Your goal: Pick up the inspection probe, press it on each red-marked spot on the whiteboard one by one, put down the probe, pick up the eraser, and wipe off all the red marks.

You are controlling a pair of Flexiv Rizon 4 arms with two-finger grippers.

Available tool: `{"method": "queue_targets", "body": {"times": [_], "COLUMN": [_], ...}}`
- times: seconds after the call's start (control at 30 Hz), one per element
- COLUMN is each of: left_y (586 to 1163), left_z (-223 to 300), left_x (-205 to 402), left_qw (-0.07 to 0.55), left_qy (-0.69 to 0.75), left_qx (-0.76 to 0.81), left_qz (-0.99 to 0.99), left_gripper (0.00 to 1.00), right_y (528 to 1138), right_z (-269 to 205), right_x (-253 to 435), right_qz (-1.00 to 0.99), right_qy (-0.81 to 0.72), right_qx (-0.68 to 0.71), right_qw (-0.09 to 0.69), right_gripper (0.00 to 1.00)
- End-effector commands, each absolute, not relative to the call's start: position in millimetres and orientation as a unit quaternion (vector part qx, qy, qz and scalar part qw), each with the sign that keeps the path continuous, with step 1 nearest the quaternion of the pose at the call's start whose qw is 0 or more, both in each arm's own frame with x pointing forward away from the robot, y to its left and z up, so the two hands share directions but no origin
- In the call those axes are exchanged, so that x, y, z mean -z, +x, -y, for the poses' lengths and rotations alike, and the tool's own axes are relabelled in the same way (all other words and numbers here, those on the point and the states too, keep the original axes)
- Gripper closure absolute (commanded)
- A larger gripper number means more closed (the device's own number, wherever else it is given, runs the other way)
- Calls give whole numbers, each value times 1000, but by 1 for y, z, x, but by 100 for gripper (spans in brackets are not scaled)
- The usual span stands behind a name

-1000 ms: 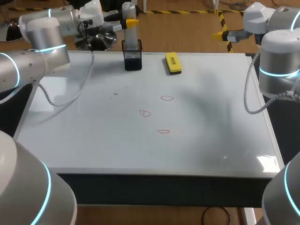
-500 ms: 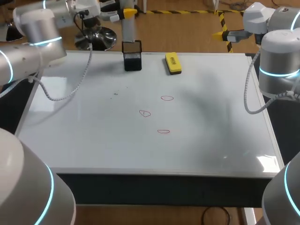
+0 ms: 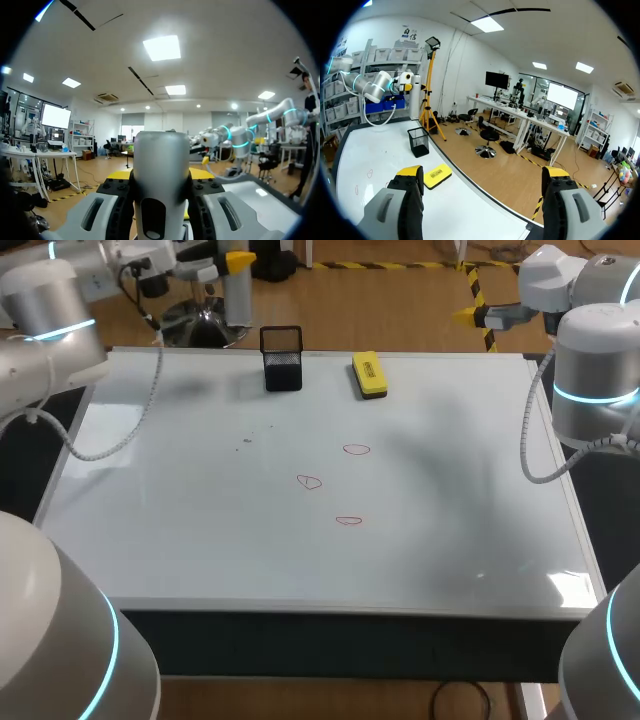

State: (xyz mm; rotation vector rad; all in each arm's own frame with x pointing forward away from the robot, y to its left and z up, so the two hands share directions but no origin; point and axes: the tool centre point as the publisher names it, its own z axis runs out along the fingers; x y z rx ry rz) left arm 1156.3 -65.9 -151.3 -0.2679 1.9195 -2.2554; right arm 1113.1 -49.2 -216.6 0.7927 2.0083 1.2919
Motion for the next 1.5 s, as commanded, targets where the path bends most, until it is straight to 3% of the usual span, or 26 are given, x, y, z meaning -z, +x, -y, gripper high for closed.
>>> {"method": "queue_targets", "body": {"times": [0.03, 0.83, 1.5], "left_y": [1144, 1133, 1113], "left_z": [50, -12, -19], "left_x": [155, 208, 220], "left_qw": [90, 77, 65], "left_qy": [-100, -127, -88], "left_qx": [756, 750, 771], "left_qz": [-640, -644, -628], "left_gripper": [100, 100, 100], "right_y": [1114, 1114, 1114], "right_z": [49, 49, 49], "right_x": [217, 217, 217], "right_qz": [-760, -760, -760], "right_qy": [300, 300, 300], "right_qx": [-488, -488, -488], "right_qw": [307, 307, 307], "right_gripper": [0, 0, 0]}}
